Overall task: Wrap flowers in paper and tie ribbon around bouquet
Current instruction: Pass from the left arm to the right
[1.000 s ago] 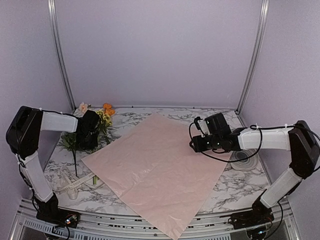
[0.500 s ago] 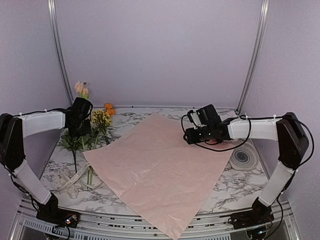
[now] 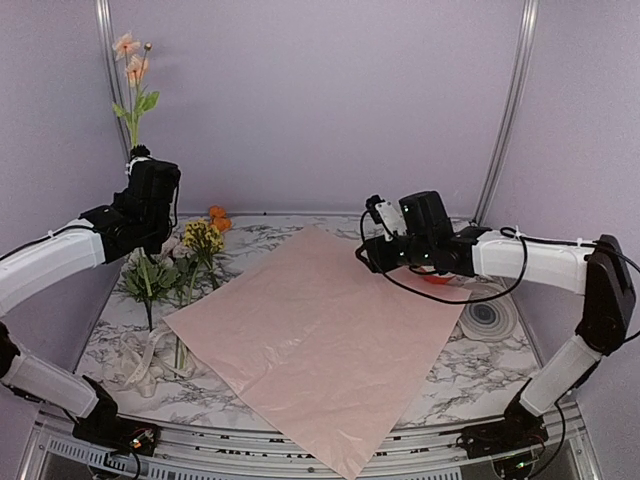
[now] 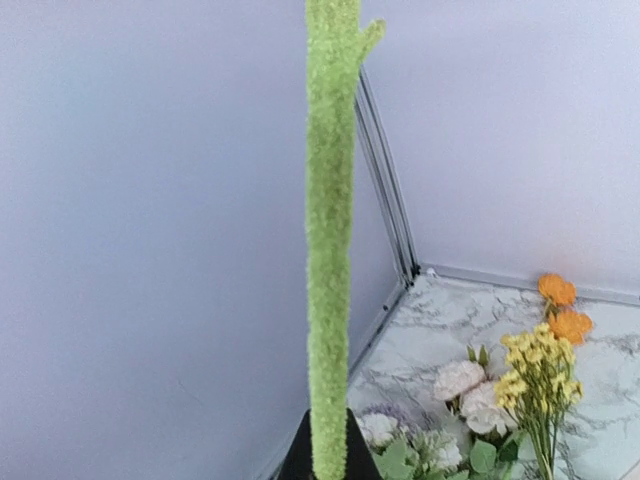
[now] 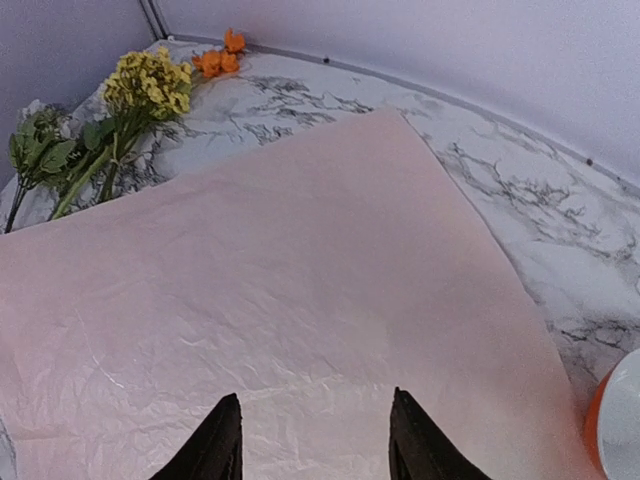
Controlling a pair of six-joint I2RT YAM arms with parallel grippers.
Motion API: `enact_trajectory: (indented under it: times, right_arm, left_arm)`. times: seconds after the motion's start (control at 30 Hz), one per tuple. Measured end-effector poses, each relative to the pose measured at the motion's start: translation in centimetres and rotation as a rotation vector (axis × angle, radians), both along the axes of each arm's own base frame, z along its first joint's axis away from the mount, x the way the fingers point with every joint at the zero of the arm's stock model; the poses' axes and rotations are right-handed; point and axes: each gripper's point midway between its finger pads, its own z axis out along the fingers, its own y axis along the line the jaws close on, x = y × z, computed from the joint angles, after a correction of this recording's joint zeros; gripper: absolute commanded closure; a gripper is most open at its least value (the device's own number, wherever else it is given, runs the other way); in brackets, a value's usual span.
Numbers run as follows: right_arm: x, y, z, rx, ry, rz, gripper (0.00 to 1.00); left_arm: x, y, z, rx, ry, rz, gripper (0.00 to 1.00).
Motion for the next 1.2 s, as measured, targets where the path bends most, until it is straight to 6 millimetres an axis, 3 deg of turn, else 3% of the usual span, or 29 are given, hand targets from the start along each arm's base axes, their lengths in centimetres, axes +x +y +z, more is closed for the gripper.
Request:
enact_trajectory:
  times: [0.17, 0.27, 0.33, 0.4, 0.53, 0.6, 0.7, 0.77, 0.87, 1.0, 1.13, 1.2]
  right_arm:
    - [-1.7, 1.9, 6.7, 0.108, -0.162, 0.113, 0.51]
    - [-2.8, 2.8, 9.6, 0.178, -0.227, 0.186, 0.5]
    - [-3.9, 3.8, 11.0, 0.236, -0.248, 0.264, 0.5]
    - [-4.7, 4.6, 11.5, 0.27, -0.245, 0.324, 0.5]
    - [-6.5, 6.5, 13.2, 0.374, -0.241, 0.446, 0.48]
    - [-7.3, 7.7, 14.8, 0.453, -0.247, 0.509, 0.32]
    - [-8.6, 9.3, 17.5, 0.601, -0.247, 0.61, 0.02]
    - [-9.2, 10.3, 18.9, 0.695, -0.247, 0.684, 0.0]
    - [-9.0, 11.6, 19.3, 0.776, -0.215, 0.736, 0.09]
    - [-9.1, 12.2, 18.8, 0.818, -0.163, 0.753, 0.11]
    - [-10.1, 12.3, 19.8, 0.853, -0.175, 0.799, 0.34]
    - [-10.5, 12.3, 20.0, 0.867, -0.168, 0.817, 0.4]
  left_arm:
    - [-1.7, 0.5, 6.5, 0.061, -0.134, -0.001, 1.0]
    - [-2.1, -1.8, 8.9, 0.02, -0.207, -0.145, 1.0]
    - [-1.6, -5.2, 9.5, -0.071, -0.251, -0.359, 1.0]
    - [-1.2, -9.1, 9.4, -0.181, -0.28, -0.577, 1.0]
    - [-2.7, -18.9, 6.0, -0.415, -0.241, -1.014, 1.0]
    - [-4.6, -23.7, 4.1, -0.517, -0.204, -1.201, 1.0]
    - [-7.6, -29.1, 1.1, -0.633, -0.132, -1.41, 1.0]
    - [-9.1, -31.8, 0.0, -0.699, -0.096, -1.508, 1.0]
    - [-10.3, -34.0, -0.2, -0.775, -0.089, -1.59, 1.0]
    - [-11.3, -35.0, 0.6, -0.84, -0.112, -1.647, 1.0]
    - [-11.6, -35.7, 0.7, -0.886, -0.113, -1.676, 1.0]
    - [-11.5, -36.3, -0.2, -0.905, -0.085, -1.679, 1.0]
